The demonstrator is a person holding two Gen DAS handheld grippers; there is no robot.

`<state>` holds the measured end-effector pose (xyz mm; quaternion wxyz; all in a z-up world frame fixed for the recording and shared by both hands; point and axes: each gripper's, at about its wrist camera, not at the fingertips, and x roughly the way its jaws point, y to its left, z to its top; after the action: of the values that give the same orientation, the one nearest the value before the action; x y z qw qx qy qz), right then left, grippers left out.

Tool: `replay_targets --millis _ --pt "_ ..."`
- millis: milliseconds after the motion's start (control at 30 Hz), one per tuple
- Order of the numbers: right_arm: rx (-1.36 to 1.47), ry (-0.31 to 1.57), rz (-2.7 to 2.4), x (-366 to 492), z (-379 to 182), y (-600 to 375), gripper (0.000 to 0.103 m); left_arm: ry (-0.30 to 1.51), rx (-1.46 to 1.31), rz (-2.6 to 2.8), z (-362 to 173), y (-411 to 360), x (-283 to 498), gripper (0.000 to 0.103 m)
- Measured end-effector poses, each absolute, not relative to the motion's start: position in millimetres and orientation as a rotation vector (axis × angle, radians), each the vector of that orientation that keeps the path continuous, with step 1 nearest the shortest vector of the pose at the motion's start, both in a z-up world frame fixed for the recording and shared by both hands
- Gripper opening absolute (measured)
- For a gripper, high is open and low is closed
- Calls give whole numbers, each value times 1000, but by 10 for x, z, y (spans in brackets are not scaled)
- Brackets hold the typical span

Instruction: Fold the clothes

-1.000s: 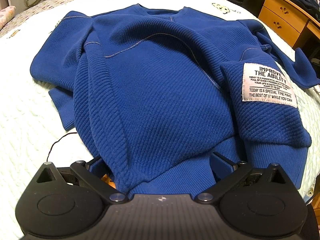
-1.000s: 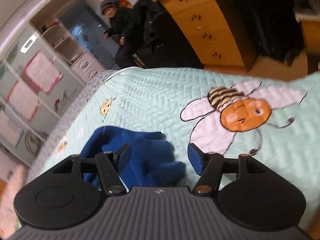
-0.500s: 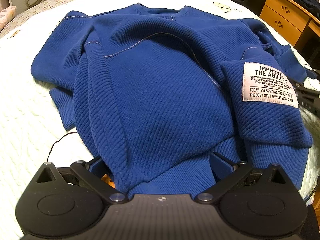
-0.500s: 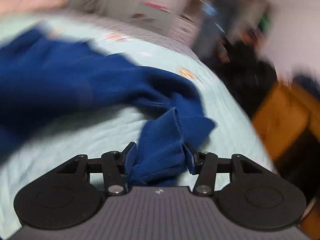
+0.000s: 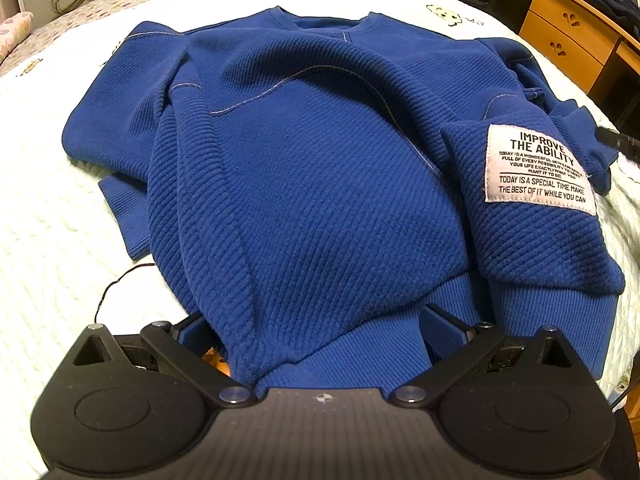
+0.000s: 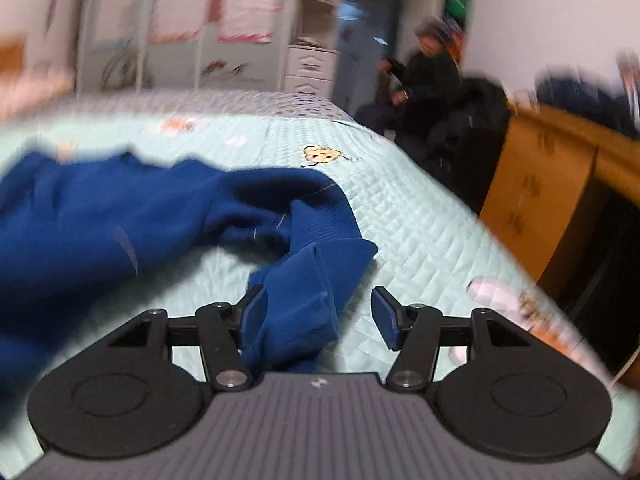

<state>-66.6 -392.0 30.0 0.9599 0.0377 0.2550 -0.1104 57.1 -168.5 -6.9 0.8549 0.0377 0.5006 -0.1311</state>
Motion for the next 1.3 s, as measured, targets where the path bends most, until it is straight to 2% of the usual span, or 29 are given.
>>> replay_targets --millis 67,133,167,333,400,433,600,733,767,867,900,967,1033,1167,1300 --pt "111 539 -211 -612 285 -3961 57 1053 80 -275 -68 -1707 563 103" --pt "81 572 -206 -525 226 -3932 44 1054 81 -275 -65 -1732 552 103" --pt "67 587 -204 -492 196 -3917 32 1054 80 -276 -64 -1745 545 103" --pt "-69 584 -200 -439 148 -3720 20 1056 81 -277 -58 -1818 511 103" --pt "-144 566 -205 -511 194 -3663 7 1058 80 -279 -58 -1847 500 103" --pt "-182 549 -212 -572 231 -3641 7 1059 78 -282 -58 -1856 498 103" --pt "-197 512 -445 -963 438 -3960 6 1052 75 -286 -59 -1924 443 103" --pt "-175 660 -633 -1009 306 -4434 8 1046 72 -289 -59 -1978 399 103" --pt "-138 698 -688 -985 264 -4561 10 1044 71 -290 -59 -1992 388 103" --pt "4 657 -842 -989 344 -4799 19 1041 71 -289 -60 -2048 356 103" --pt "3 599 -838 -983 413 -4723 30 1040 71 -289 -61 -2070 346 103" --pt "-9 470 -816 -971 560 -4532 40 1038 71 -287 -62 -2113 325 103" --pt "-33 439 -526 -835 612 -4217 39 1036 71 -285 -64 -2156 304 103" --pt "-309 553 -137 -277 294 -3501 38 1032 71 -289 -69 -2190 286 103" --pt "-563 615 -122 195 -52 -3219 38 1034 69 -298 -58 -2185 256 103"
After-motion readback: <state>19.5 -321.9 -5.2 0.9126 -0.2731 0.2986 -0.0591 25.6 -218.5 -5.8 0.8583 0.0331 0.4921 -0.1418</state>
